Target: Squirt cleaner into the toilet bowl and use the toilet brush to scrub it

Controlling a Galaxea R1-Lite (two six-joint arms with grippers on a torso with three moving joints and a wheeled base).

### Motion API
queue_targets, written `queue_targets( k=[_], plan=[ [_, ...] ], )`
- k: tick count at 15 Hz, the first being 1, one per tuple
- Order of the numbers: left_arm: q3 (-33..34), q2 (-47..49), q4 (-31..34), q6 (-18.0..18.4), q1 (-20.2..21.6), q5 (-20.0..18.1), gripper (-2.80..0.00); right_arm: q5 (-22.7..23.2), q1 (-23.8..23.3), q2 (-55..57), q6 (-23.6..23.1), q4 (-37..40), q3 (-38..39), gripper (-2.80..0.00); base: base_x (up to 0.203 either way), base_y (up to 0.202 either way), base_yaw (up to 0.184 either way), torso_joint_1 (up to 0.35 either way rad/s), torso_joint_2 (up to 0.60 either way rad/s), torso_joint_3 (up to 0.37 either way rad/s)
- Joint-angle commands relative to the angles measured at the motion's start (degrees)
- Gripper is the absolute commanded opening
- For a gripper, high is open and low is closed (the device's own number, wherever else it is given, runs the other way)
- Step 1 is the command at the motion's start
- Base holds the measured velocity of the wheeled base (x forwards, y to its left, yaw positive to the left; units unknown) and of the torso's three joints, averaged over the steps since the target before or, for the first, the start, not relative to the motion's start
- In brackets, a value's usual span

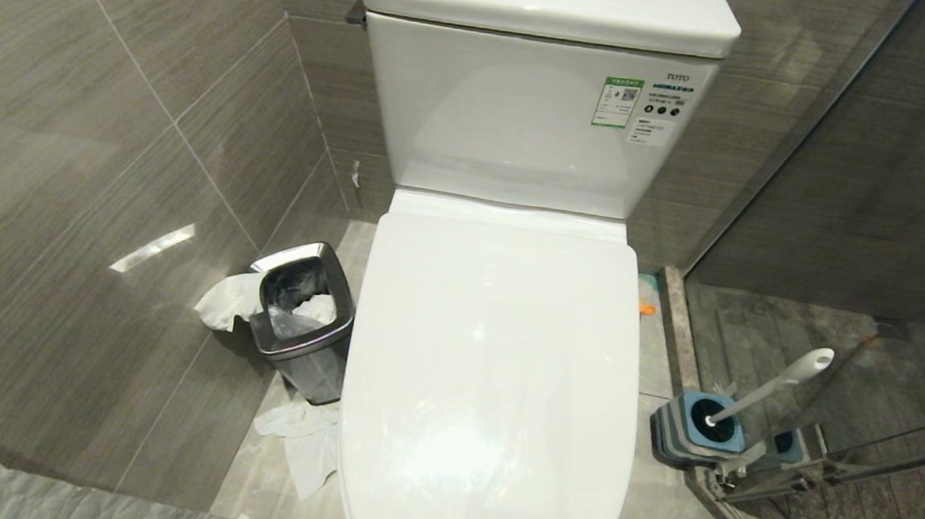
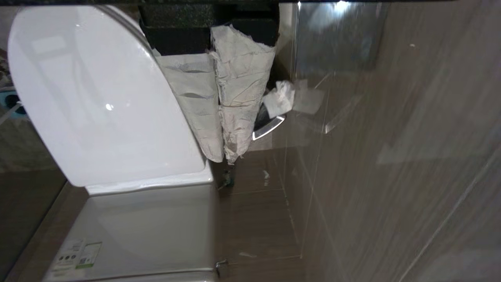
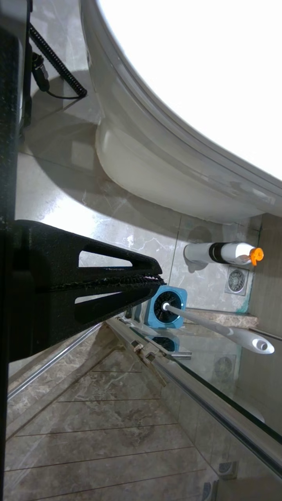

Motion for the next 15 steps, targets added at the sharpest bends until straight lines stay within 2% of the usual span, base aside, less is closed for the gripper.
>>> queue_targets(
  k=[1, 3, 5, 7, 10, 12, 13, 15],
  plan=[
    [7.2, -8.7, -0.3, -1.5, 3.0, 0.4, -2.80, 0.0, 0.0, 0.0, 0.0, 0.0, 0.0, -2.80, 0.000, 0.000, 0.000, 0.000, 0.00, 0.000],
    [8.2, -8.9, -0.6, -3.2, 4.2, 1.3, -2.80, 0.0, 0.0, 0.1, 0.0, 0.0, 0.1, -2.80, 0.000, 0.000, 0.000, 0.000, 0.00, 0.000],
    [10.1, -10.9, -0.3, -3.9, 8.3, -0.6, -2.80, 0.0, 0.0, 0.0, 0.0, 0.0, 0.1, -2.80, 0.000, 0.000, 0.000, 0.000, 0.00, 0.000],
    [15.2, -14.4, -0.3, -3.8, 9.2, -1.5, -2.80, 0.0, 0.0, 0.0, 0.0, 0.0, 0.0, -2.80, 0.000, 0.000, 0.000, 0.000, 0.00, 0.000],
    [26.1, -23.2, -0.4, -2.1, 8.9, 1.4, -2.80, 0.0, 0.0, 0.0, 0.0, 0.0, 0.0, -2.80, 0.000, 0.000, 0.000, 0.000, 0.00, 0.000],
    [34.7, -24.6, -2.0, -1.0, 8.7, 4.5, -2.80, 0.0, 0.0, 0.1, 0.0, 0.0, 0.0, -2.80, 0.000, 0.000, 0.000, 0.000, 0.00, 0.000],
    [39.4, -24.7, -4.6, -0.8, 8.7, 5.5, -2.80, 0.0, 0.0, 0.1, 0.0, 0.0, 0.0, -2.80, 0.000, 0.000, 0.000, 0.000, 0.00, 0.000],
    [50.8, -24.8, -13.6, -0.2, 8.7, 6.7, -2.80, 0.0, 0.0, 0.1, 0.0, 0.0, 0.0, -2.80, 0.000, 0.000, 0.000, 0.000, 0.00, 0.000]
  ],
)
